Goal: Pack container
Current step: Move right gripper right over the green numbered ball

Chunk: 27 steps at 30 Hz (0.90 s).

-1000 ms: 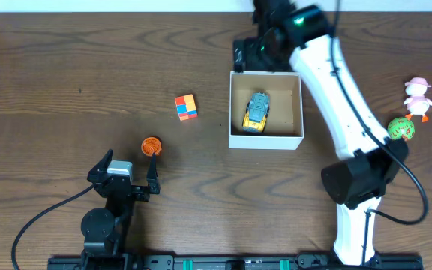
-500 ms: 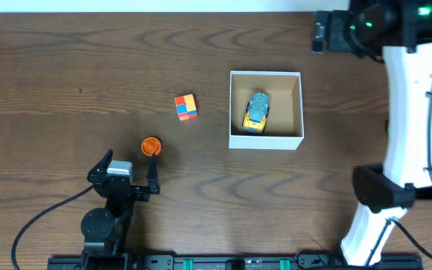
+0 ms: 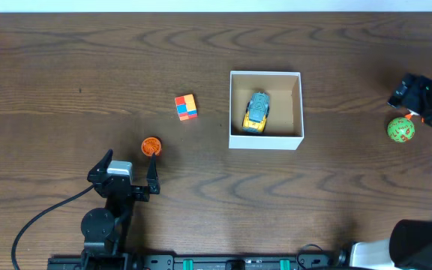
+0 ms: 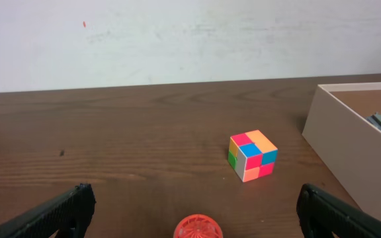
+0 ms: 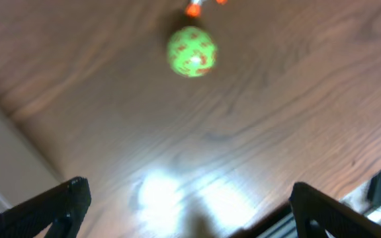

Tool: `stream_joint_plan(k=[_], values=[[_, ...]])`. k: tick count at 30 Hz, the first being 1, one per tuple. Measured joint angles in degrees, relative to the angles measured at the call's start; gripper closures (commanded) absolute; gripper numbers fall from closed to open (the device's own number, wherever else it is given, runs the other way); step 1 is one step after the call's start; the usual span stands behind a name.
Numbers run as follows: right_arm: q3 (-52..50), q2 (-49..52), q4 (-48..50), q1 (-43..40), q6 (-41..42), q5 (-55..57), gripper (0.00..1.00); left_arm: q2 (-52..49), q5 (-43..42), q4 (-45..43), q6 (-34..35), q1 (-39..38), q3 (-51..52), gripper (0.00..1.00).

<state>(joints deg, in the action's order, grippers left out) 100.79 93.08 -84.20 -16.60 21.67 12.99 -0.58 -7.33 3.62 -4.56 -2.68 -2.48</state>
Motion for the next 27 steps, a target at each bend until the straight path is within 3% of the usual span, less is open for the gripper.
stream_joint_plan(k=[5,12,27], values=[[-11.34,0.92,12.96,-5.57,-5.11,-4.79,0.01,0.00,0.00,-0.02,0.00,0.00,0.00,0.02],[-13.81,7.06,22.32,-9.44,-10.95,-10.80,0.01,0.00,0.00,-0.02,0.00,0.00,0.00,0.02],[-13.88,16.72,25.38,-10.08,-18.49,-12.26,0.01,0.00,0.00,-0.02,0.00,0.00,0.00,0.02]])
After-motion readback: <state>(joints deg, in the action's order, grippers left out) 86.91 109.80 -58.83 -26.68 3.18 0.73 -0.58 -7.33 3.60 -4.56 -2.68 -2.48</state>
